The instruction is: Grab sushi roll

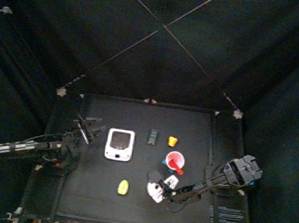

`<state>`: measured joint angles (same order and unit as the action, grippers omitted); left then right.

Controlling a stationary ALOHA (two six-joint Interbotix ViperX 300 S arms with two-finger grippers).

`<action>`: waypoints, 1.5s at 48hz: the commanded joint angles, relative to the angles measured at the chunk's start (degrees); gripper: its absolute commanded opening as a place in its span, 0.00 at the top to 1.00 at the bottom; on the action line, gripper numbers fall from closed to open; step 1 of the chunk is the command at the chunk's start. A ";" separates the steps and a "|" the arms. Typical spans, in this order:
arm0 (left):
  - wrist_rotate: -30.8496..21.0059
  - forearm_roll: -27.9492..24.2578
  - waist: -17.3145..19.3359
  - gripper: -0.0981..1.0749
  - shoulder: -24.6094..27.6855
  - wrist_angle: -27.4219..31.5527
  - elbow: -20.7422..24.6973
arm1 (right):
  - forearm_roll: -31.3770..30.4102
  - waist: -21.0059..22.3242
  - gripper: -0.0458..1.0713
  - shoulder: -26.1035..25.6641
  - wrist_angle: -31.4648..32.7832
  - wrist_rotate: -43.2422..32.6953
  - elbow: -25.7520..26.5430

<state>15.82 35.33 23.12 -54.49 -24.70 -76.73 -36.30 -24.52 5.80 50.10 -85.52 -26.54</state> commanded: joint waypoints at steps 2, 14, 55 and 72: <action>0.09 -0.09 0.18 0.10 0.18 -0.18 0.70 | -3.96 1.76 0.35 -2.46 0.97 1.05 4.57; 0.09 -0.09 0.35 0.10 0.18 -0.18 0.53 | -8.88 6.33 0.35 -2.55 4.39 1.93 10.63; 0.18 -0.09 0.53 0.10 0.18 -0.18 0.44 | -1.32 35.51 0.35 4.57 -3.25 1.41 12.57; 0.18 -0.09 0.53 0.10 0.18 -0.18 0.44 | -0.97 39.73 0.25 5.27 -2.81 1.58 10.63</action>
<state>15.91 35.33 23.47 -54.49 -24.70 -76.99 -37.53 14.24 11.95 47.55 -83.94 -16.17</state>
